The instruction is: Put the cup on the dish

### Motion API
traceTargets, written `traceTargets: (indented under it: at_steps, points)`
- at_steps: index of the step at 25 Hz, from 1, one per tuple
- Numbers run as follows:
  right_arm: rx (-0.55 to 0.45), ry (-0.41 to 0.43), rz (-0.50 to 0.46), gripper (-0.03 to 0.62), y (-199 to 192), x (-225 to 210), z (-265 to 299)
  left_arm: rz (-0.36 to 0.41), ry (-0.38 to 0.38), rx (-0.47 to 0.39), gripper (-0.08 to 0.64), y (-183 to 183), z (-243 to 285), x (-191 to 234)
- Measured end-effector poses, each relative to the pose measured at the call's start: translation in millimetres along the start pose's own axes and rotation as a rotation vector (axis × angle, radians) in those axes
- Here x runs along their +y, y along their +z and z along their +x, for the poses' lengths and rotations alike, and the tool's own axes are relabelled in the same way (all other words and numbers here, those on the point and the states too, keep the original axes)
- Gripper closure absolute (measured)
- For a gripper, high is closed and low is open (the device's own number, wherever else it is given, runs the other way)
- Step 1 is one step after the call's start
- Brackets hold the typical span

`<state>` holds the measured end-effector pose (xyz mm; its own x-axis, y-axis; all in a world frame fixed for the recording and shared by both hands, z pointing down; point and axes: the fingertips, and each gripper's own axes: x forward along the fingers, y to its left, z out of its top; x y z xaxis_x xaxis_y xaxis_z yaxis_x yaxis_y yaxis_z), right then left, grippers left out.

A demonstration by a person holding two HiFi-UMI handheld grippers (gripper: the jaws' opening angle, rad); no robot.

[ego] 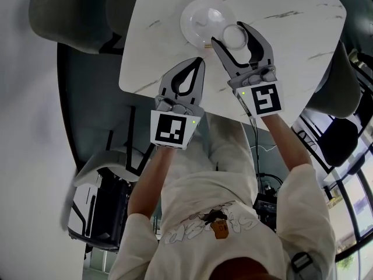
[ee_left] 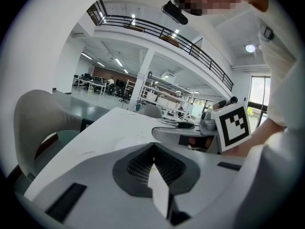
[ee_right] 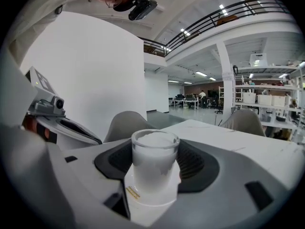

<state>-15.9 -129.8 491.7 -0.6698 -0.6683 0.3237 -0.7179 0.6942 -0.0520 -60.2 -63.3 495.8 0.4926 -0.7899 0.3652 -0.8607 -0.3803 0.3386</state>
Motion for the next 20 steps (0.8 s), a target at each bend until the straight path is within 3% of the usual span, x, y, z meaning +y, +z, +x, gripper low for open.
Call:
traceTargets:
  at_steps: [11,15,20]
  points:
    - [0.033,0.000,-0.019,0.321,-20.8,0.3,22.1,0.023,-0.002,-0.002,0.558,-10.4,12.5,10.2]
    - [0.050,-0.012,-0.066,0.322,-31.8,-5.9,27.3,0.018,-0.003,-0.007,0.558,-11.4,15.4,13.6]
    - [0.046,-0.020,-0.043,0.322,-35.0,-5.2,37.8,0.026,-0.009,-0.001,0.557,-14.7,16.6,17.4]
